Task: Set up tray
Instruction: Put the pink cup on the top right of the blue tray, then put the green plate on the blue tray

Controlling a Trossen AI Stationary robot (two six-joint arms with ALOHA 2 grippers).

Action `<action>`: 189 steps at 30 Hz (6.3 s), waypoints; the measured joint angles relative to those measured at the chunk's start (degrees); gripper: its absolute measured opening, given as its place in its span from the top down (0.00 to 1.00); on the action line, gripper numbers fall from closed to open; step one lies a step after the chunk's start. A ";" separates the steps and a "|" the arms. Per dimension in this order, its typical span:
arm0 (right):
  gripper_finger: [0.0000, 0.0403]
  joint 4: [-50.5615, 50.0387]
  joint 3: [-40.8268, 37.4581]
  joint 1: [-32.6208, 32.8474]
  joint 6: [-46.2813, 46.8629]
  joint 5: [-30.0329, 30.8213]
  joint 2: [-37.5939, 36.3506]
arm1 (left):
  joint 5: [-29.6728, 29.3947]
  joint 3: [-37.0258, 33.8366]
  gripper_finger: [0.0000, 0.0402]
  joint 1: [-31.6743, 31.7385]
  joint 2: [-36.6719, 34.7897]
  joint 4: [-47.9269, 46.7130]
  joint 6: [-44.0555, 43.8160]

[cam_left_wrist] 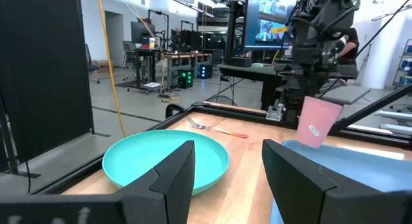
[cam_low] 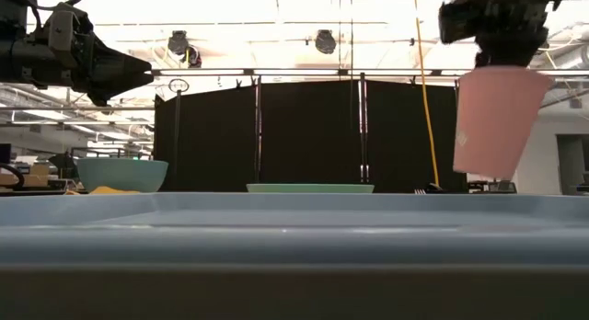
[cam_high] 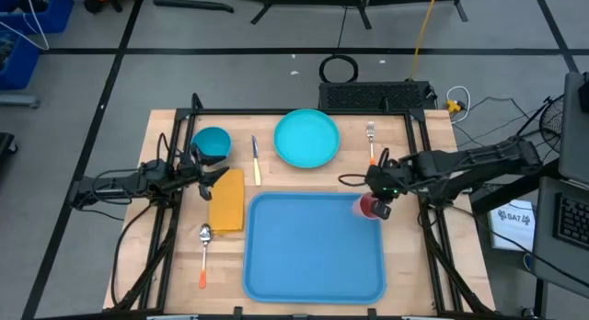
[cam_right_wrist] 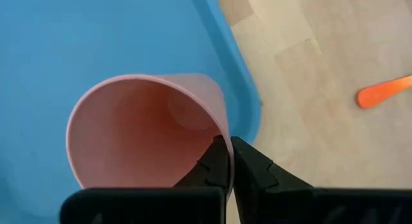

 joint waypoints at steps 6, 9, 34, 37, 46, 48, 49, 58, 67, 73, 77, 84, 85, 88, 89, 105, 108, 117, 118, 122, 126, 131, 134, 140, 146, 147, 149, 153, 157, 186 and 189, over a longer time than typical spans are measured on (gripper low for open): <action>1.00 0.51 0.00 -2.47 -3.98 -2.82 4.32 | 0.02 0.00 0.54 0.02 -0.02 0.00 -0.03; 1.00 1.29 0.00 -2.96 -5.22 -4.08 5.89 | 0.04 0.00 0.54 0.01 0.00 0.00 -0.03; 0.99 2.57 0.04 -4.03 -9.10 -3.96 9.82 | 0.11 0.00 0.54 0.02 -0.02 0.00 0.26; 0.96 2.53 0.04 -4.05 -10.02 -2.78 9.80 | 0.13 0.00 0.54 0.02 -0.02 0.00 0.41; 0.91 2.66 0.04 -4.03 -11.26 -2.87 9.80 | 0.13 0.00 0.54 0.02 -0.01 -0.02 0.39; 0.91 2.68 0.04 -4.03 -11.29 -2.87 9.80 | 0.13 0.00 0.54 0.02 -0.02 -0.02 0.39; 0.91 2.69 0.04 -4.03 -11.29 -2.88 9.80 | 0.13 0.00 0.54 0.00 -0.01 -0.02 0.39; 0.83 2.70 0.04 -4.03 -11.30 -2.93 9.80 | 0.13 0.00 0.54 0.02 0.00 -0.02 0.36; 0.73 3.01 0.04 -3.94 -9.83 -6.18 9.80 | 0.11 0.00 0.54 0.01 0.00 -0.01 0.36; 0.72 2.99 0.04 -3.97 -10.01 -5.84 9.80 | 0.11 0.00 0.54 0.02 0.00 0.00 1.13; 0.71 2.99 0.04 -3.97 -10.00 -5.83 9.80 | 0.12 0.00 0.54 0.02 -0.02 -0.02 1.19; 0.61 2.99 0.02 -4.07 -10.00 -5.63 9.80 | 0.11 0.00 0.54 0.02 -0.02 -0.02 1.37; 0.59 2.99 0.02 -4.26 -10.03 -5.61 9.80 | 0.11 0.00 0.54 0.00 0.00 -0.02 1.37; 0.55 2.97 0.02 -4.81 -10.00 -5.61 9.79 | 0.11 0.00 0.54 0.01 -0.01 -0.02 1.37; 0.54 2.97 0.02 -5.04 -10.00 -5.65 9.80 | 0.11 0.00 0.54 0.01 -0.02 -0.01 1.37; 0.54 11.36 0.02 -10.97 -13.50 -1.17 -0.01 | 0.11 0.00 0.54 0.01 -0.01 -0.02 1.39; 0.54 25.66 0.02 -12.31 -19.51 3.23 -1.84 | 0.11 0.00 0.54 0.00 -0.02 0.00 1.39; 0.55 60.57 -3.27 -18.18 -28.84 16.60 -1.45 | 0.11 0.00 0.54 0.00 -0.02 -0.02 1.39; 0.56 59.88 -3.28 -20.33 -27.93 16.50 -0.80 | 0.11 0.00 0.54 0.00 -0.02 -0.02 1.39; 0.59 57.97 -3.40 -30.42 -21.14 4.49 3.79 | 0.12 0.00 0.54 0.02 -0.01 -0.02 1.37; 0.60 56.47 -2.18 -37.62 -21.43 -3.53 10.41 | 0.13 0.00 0.54 0.01 -0.02 -0.34 1.09; 0.62 50.40 3.39 -41.33 -30.07 0.31 17.82 | 0.12 0.00 0.54 -0.02 -0.01 -0.57 -0.17; 0.63 43.30 7.63 -41.15 -33.54 3.35 21.75 | 0.16 -0.02 0.54 -0.03 -0.01 -1.05 -0.54; 0.62 36.81 11.68 -41.28 -32.15 4.64 26.35 | 0.49 0.02 0.54 -0.09 0.00 -2.24 -2.10; 0.63 34.28 12.49 -42.02 -31.39 2.99 29.52 | 0.56 0.02 0.54 -0.09 0.00 -2.45 -2.17; 0.63 33.88 12.46 -42.31 -30.51 2.02 30.46 | 0.58 0.03 0.54 -0.09 0.00 -2.48 -2.17; 0.63 33.50 12.44 -42.55 -29.43 0.43 32.03 | 0.62 0.04 0.54 -0.09 0.00 -2.52 -2.19; 0.63 33.41 12.44 -42.63 -30.32 0.23 33.97 | 0.65 0.04 0.54 -0.09 0.00 -2.60 -2.21; 0.64 33.33 12.44 -43.05 -28.95 0.03 34.80 | 0.65 0.04 0.54 -0.09 0.00 -2.62 -2.37; 0.65 32.55 12.21 -44.82 -26.02 -2.99 37.45 | 1.70 0.04 0.54 -0.09 0.00 -2.84 -1.90; 0.65 33.22 10.95 -44.82 -25.49 -3.31 37.45 | 1.70 0.04 0.54 -0.09 0.00 -2.82 -1.87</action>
